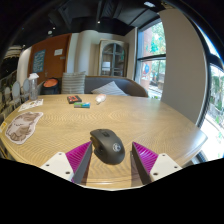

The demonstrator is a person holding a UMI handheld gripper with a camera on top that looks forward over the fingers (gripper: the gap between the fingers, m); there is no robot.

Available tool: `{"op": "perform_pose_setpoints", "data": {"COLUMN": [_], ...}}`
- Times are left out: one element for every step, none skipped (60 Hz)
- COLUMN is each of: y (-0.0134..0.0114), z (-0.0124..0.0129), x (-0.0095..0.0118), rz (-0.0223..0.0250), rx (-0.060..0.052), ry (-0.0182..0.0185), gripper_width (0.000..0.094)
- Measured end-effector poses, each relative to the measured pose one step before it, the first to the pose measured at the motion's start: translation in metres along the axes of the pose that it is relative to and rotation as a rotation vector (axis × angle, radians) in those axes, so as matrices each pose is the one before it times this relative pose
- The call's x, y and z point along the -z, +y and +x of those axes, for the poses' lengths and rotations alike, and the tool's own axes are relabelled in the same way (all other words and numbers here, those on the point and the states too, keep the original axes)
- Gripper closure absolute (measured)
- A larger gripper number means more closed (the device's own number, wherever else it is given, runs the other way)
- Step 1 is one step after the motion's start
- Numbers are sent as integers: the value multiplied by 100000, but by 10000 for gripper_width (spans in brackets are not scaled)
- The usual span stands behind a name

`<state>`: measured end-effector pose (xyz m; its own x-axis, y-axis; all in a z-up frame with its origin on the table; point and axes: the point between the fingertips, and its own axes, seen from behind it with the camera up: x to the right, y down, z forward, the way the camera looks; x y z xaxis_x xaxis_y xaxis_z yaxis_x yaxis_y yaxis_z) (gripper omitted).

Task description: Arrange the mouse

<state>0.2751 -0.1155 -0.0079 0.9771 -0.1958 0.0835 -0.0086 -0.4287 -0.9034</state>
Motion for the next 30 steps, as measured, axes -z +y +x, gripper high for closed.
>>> {"op": "perform_pose_setpoints", "data": {"y": [-102, -81, -123, -233, -69, -123, -94, -131, -171, -134, -185, 7, 41, 15, -86, -111, 90, -57, 9, -35, 60, -1, -43, 6, -62, -56, -17, -55, -93, 15], "z": [268, 256, -65, 96, 100, 122, 184, 158, 178, 135, -104, 122, -3, -35, 111, 106, 101, -126, 200, 91, 71, 57, 30, -63, -80, 13, 4, 28, -12, -70], "x": [-490, -479, -448, -576, -216, -408, -413, -417, -400, -397, -567, -356, -256, -218, -167, -134, -27, -142, 327, 93, 53, 60, 28, -52, -40, 63, 23, 18, -59, -26], "rz": [-509, -725, -585, -666, -189, -391, -585, -322, -117, -184, -498, -175, -336, -384, 42, 240, -492, -397, 45, 211, -53, 175, 394, 250, 391, 446, 314, 408, 383, 211], "rx": [41, -26, -281, -371, -452, -441, -396, -482, -502, -465, -592, -1010, -1532, -1953, -1052, -46, 651, 521, 364, 198, 72, 174, 294, 685, 517, 192, 98, 234, 457, 440], "ry": [630, 680, -447, -342, -324, -6, 301, 354, 409, 347, 483, 208, -177, -306, 356, 488, 501, 582, 445, 706, 663, 613, 532, 458, 376, 366, 250, 283, 438, 265], "gripper_width": [120, 116, 112, 116, 125, 136, 149, 162, 175, 193, 217, 247, 286, 319, 330, 332, 336, 346, 356, 363, 374, 388, 402, 418, 430, 437, 453, 464, 467, 468]}}
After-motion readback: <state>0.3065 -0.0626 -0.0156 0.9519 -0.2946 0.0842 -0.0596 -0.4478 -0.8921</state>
